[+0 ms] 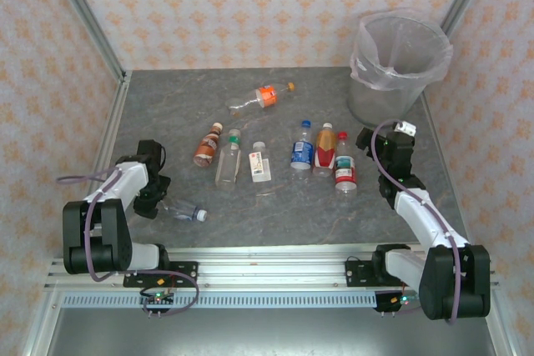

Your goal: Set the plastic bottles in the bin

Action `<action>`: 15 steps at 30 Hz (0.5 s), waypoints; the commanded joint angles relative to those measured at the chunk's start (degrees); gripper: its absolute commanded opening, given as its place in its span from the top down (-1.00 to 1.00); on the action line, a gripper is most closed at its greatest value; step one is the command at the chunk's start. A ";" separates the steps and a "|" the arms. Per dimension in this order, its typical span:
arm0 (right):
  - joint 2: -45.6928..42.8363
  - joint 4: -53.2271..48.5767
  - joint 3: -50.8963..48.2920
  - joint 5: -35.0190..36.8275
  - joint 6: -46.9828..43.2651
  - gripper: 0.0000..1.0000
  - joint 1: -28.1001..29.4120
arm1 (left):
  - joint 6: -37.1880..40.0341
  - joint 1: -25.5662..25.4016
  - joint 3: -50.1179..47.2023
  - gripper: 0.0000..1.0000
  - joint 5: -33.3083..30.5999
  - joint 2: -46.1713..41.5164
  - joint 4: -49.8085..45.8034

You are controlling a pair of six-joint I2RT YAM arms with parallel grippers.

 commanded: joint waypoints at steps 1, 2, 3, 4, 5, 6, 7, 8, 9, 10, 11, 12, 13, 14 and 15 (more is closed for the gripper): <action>-1.15 -0.50 0.63 -0.76 0.76 -0.98 0.27 | -1.63 0.25 -1.87 -0.47 -1.23 -0.41 2.64; -1.29 -0.52 0.59 -0.72 0.85 -0.98 0.32 | -1.42 0.23 -2.26 -0.45 -1.51 -0.48 3.11; -1.48 -0.52 0.65 -0.72 0.95 -0.98 0.24 | -0.97 0.23 -2.54 -0.42 -1.89 -0.40 3.59; -1.66 -0.62 0.68 -0.72 1.04 -0.98 0.30 | -0.43 0.25 -2.64 -0.40 -2.17 -0.25 3.87; -2.00 -0.65 0.59 -0.78 1.21 -0.98 0.29 | 0.51 0.24 -2.49 -0.38 -2.48 -0.09 4.09; -2.36 -0.82 0.59 -0.90 1.28 -0.98 0.31 | 2.15 0.25 -2.23 -0.36 -2.45 -0.11 4.55; -2.75 -0.96 0.50 -0.97 1.46 -0.98 0.25 | 3.86 0.25 -1.91 -0.33 -2.28 -0.10 5.03; -3.17 -1.28 0.33 -1.07 1.70 -0.98 0.32 | 5.85 0.25 -1.33 -0.30 -2.12 -0.18 5.12; -3.64 -1.40 0.18 -1.09 1.97 -0.98 0.34 | 8.00 0.25 -0.70 -0.29 -1.99 -0.17 5.01; -4.04 -1.55 -0.05 -1.22 2.07 -0.98 0.33 | 9.81 0.21 -0.09 -0.27 -1.97 -0.33 4.84; -4.55 -1.67 -0.28 -1.25 2.32 -0.98 0.37 | 11.62 0.24 0.43 -0.24 -1.91 -0.46 4.69; -4.99 -1.92 -0.54 -1.19 2.48 -0.98 0.33 | 13.15 0.23 0.79 -0.22 -1.90 -0.68 4.56; -5.26 -2.10 -0.72 -1.41 2.59 -0.98 0.33 | 14.16 0.25 1.02 -0.20 -1.79 -0.97 4.69; -5.50 -2.37 -0.87 -1.51 2.75 -0.98 0.33 | 15.19 0.25 1.01 -0.17 -1.65 -1.40 5.10; -5.72 -2.70 -0.91 -1.51 2.89 -0.98 0.33 | 15.89 0.24 0.97 -0.15 -1.49 -1.96 5.51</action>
